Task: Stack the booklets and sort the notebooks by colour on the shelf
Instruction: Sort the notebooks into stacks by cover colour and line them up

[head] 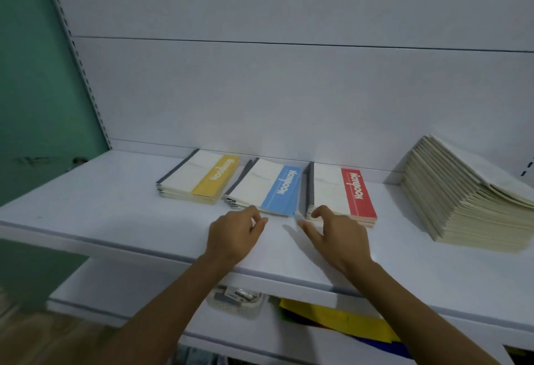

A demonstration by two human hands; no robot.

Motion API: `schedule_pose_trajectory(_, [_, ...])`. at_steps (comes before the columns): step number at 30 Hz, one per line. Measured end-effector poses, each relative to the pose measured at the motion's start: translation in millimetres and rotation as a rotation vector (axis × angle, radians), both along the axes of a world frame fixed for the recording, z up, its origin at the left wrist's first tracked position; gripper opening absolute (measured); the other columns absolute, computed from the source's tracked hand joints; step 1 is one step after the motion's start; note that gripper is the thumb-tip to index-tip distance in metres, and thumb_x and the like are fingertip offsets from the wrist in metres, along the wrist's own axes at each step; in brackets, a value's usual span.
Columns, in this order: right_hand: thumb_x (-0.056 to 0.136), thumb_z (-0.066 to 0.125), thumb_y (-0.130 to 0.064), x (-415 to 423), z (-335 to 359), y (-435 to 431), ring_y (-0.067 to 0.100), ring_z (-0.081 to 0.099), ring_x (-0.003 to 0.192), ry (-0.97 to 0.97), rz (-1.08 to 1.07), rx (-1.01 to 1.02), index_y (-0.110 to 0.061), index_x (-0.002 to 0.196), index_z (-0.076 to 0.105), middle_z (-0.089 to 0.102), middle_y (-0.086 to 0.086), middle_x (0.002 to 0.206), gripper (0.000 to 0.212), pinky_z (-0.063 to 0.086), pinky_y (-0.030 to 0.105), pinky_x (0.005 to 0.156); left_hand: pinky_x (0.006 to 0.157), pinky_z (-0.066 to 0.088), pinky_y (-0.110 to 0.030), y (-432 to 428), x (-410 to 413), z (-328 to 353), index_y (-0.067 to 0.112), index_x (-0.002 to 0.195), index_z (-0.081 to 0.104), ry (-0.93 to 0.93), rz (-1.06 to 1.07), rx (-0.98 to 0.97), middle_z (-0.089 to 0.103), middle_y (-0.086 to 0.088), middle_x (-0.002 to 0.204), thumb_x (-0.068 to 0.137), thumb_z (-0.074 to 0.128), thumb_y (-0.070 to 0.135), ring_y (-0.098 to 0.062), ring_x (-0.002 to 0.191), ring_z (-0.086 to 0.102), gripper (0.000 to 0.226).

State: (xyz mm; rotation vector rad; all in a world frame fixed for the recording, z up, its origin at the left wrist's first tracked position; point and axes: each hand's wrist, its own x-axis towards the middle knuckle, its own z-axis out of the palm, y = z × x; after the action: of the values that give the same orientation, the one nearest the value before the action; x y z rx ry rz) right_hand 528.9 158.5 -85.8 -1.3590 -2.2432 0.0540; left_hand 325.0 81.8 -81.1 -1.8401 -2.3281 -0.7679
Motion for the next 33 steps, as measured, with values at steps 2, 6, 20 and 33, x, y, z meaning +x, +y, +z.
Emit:
schedule_pose_trajectory(2, [0.081,0.037,-0.076,-30.5,-1.6,-0.6,0.016,0.064,0.091,-0.061,0.007,-0.087,-0.025,0.123,0.053,0.068,-0.001,0.110,0.069,0.048,0.026,0.071,0.051,0.034,-0.021,-4.5,-29.2,1.3,0.028,0.095,0.056,0.000,0.032,0.007,0.054,0.010,0.058,0.092,0.047,0.053,-0.011,0.061,0.057,0.026])
schedule_pose_trajectory(6, [0.078,0.041,-0.079,-67.1,-2.9,4.3,0.018,0.062,0.088,-0.064,-0.131,-0.253,-0.018,0.113,0.054,0.066,0.003,0.104,0.072,0.054,0.032,0.073,0.076,0.049,-0.030,-1.2,-74.7,-0.4,0.021,0.132,0.047,-0.041,0.049,-0.077,0.069,-0.003,0.100,0.093,0.046,0.051,-0.022,0.094,0.064,0.049])
schedule_pose_trajectory(20, [0.080,0.060,-0.061,-79.8,-8.5,27.0,0.008,0.056,0.067,0.154,-0.232,-0.431,-0.020,0.110,0.061,0.064,0.000,0.100,0.051,0.041,0.018,0.052,0.059,0.039,-0.027,39.1,-98.1,-19.2,0.016,0.108,0.056,0.027,-0.142,-0.060,0.066,-0.005,0.094,0.096,0.044,0.043,-0.022,0.084,0.062,0.032])
schedule_pose_trajectory(33, [0.080,0.057,-0.065,-81.4,-14.3,15.4,0.009,0.052,0.063,0.144,-0.285,-0.184,-0.023,0.082,0.054,0.056,-0.009,0.078,0.042,0.036,0.021,0.048,0.053,0.035,-0.030,51.4,-95.5,-23.7,0.012,0.100,0.052,0.189,-0.103,-0.015,0.065,-0.007,0.088,0.094,0.039,0.055,-0.027,0.077,0.063,0.045])
